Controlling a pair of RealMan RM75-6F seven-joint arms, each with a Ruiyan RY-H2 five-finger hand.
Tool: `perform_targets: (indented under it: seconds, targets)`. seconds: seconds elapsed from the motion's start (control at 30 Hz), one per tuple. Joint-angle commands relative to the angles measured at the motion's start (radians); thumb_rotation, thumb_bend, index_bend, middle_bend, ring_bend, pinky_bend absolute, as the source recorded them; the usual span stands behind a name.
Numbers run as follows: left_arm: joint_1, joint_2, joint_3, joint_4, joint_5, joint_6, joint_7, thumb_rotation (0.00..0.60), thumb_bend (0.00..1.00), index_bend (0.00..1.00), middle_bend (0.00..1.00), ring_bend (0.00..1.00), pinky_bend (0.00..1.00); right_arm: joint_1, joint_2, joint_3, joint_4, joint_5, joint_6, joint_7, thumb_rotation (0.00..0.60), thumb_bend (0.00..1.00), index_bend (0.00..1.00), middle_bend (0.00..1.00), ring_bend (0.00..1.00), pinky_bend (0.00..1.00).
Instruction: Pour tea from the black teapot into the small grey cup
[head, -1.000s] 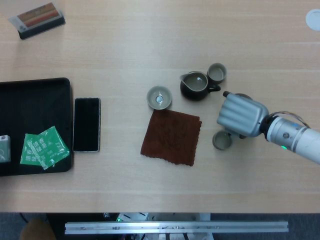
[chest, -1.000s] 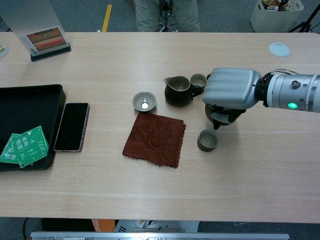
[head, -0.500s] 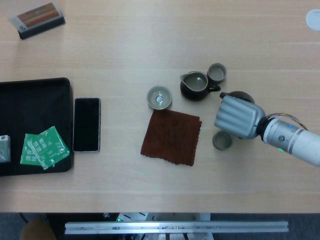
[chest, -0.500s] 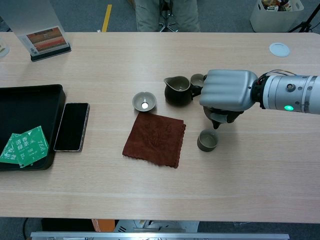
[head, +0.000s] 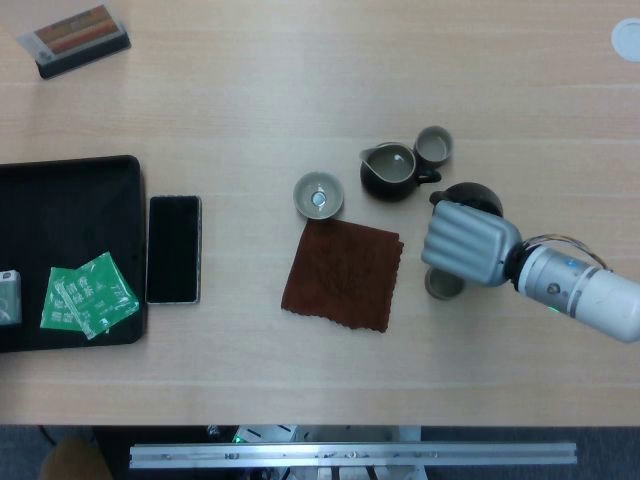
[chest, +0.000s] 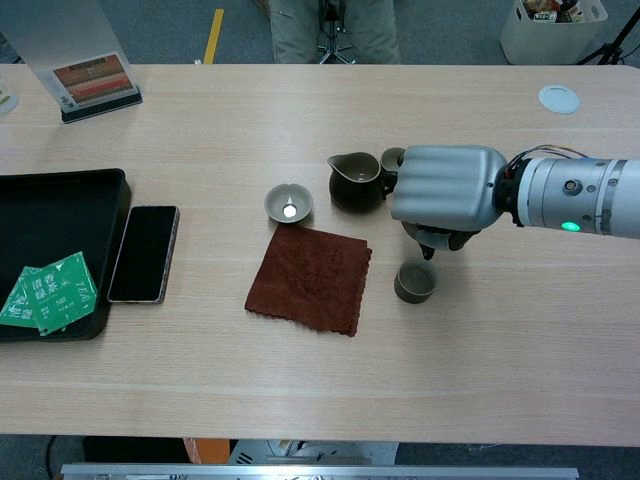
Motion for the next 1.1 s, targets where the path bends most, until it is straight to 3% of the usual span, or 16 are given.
perform_targets:
  seconds: [0.03,0.43,1.1]
  targets:
    - [0.001,-0.002,-0.001,0.006,-0.001,0.000,-0.007,0.600,0.39,0.27,0.30,0.23,0.21,0.008,-0.002,-0.010,-0.015,0.022,0.012,-0.036,0.393,0.52,1.00,0.93,0.85,0.40]
    - [0.008,-0.014,-0.002,0.037,-0.004,0.000,-0.043,0.600,0.39,0.27,0.30,0.23,0.22,0.046,-0.007,-0.039,-0.048,0.094,0.042,-0.149,0.392,0.52,1.00,0.93,0.85,0.40]
    - [0.016,-0.030,-0.005,0.070,-0.009,0.001,-0.073,0.600,0.39,0.27,0.30,0.23,0.22,0.096,-0.017,-0.098,-0.082,0.158,0.082,-0.236,0.392,0.52,1.00,0.93,0.85,0.40]
